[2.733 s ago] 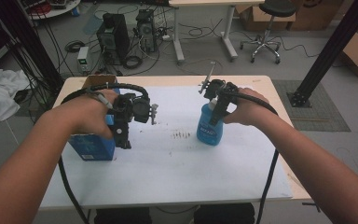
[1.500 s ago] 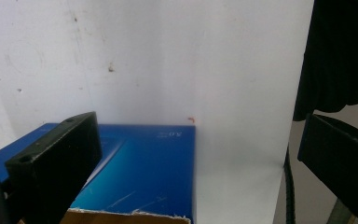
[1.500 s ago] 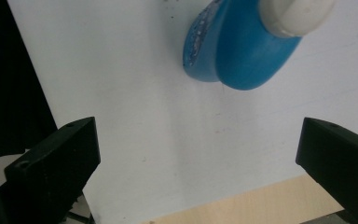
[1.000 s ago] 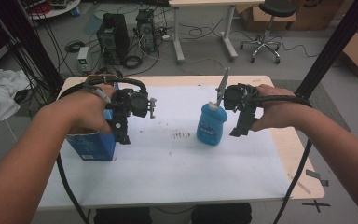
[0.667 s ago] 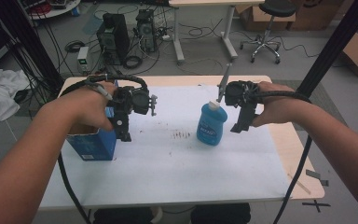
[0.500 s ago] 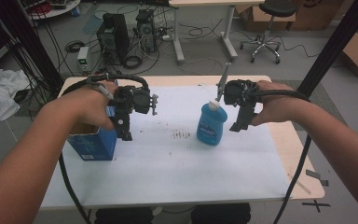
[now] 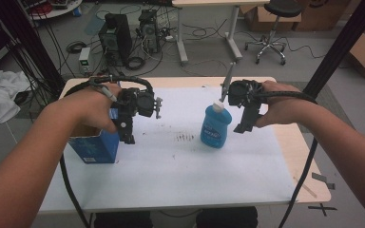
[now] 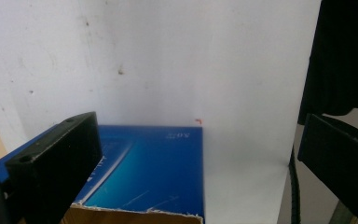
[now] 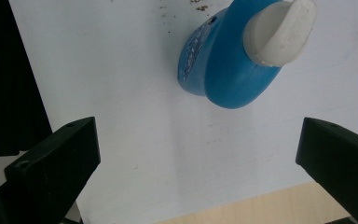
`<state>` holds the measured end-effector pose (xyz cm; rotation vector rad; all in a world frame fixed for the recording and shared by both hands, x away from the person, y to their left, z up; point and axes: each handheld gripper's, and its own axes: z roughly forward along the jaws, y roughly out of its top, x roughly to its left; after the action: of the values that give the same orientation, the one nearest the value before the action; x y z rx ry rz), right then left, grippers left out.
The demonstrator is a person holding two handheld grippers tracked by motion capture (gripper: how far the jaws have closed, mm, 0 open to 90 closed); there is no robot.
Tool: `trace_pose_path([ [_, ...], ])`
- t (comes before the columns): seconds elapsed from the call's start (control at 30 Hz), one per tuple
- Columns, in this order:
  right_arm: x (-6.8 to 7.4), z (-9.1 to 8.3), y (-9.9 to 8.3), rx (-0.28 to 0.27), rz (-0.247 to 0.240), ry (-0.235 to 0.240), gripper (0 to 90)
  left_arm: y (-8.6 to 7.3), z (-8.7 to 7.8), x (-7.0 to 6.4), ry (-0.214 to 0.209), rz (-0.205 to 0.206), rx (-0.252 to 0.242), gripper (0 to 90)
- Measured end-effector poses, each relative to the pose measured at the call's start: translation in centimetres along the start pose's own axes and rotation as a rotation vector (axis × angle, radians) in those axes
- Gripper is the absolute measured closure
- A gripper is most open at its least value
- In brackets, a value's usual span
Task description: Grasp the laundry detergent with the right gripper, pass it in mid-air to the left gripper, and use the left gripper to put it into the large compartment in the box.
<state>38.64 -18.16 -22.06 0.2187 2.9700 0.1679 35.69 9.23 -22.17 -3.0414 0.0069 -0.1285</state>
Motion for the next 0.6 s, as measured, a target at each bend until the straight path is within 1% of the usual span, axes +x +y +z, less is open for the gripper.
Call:
trace_pose_path([
  [0.03, 0.0, -0.1, 0.0, 0.002, -0.002, -0.001, 0.0, 0.0, 0.0, 0.0, -0.004, 0.0, -0.001, 0.1],
  [0.17, 0.2, -0.1, -0.1, 0.005, 0.01, -0.009, 0.0, 0.0, -0.2, -0.2, 0.009, 0.004, -0.014, 0.1],
  [0.2, 0.3, 0.0, -0.2, -0.001, 0.015, -0.009, 0.0, 0.0, -0.2, -0.3, 0.006, 0.003, -0.016, 0.1],
  [0.27, 0.3, 0.0, -0.5, -0.016, 0.021, -0.01, 0.0, 0.0, -0.2, -0.3, 0.012, 0.006, -0.016, 0.1],
  [0.33, 0.2, 0.1, -0.9, -0.031, 0.04, -0.006, 0.0, 0.0, -0.3, -0.4, 0.011, 0.008, -0.013, 0.0],
  [0.5, 0.1, 0.7, -2.0, -0.065, 0.071, -0.009, 0.0, 0.1, -0.3, -0.7, 0.02, 0.012, -0.016, 0.1],
  [0.6, -0.1, 1.2, -2.7, -0.086, 0.091, -0.009, 0.0, 0.2, -0.3, -0.9, 0.017, 0.017, -0.015, 0.1],
])
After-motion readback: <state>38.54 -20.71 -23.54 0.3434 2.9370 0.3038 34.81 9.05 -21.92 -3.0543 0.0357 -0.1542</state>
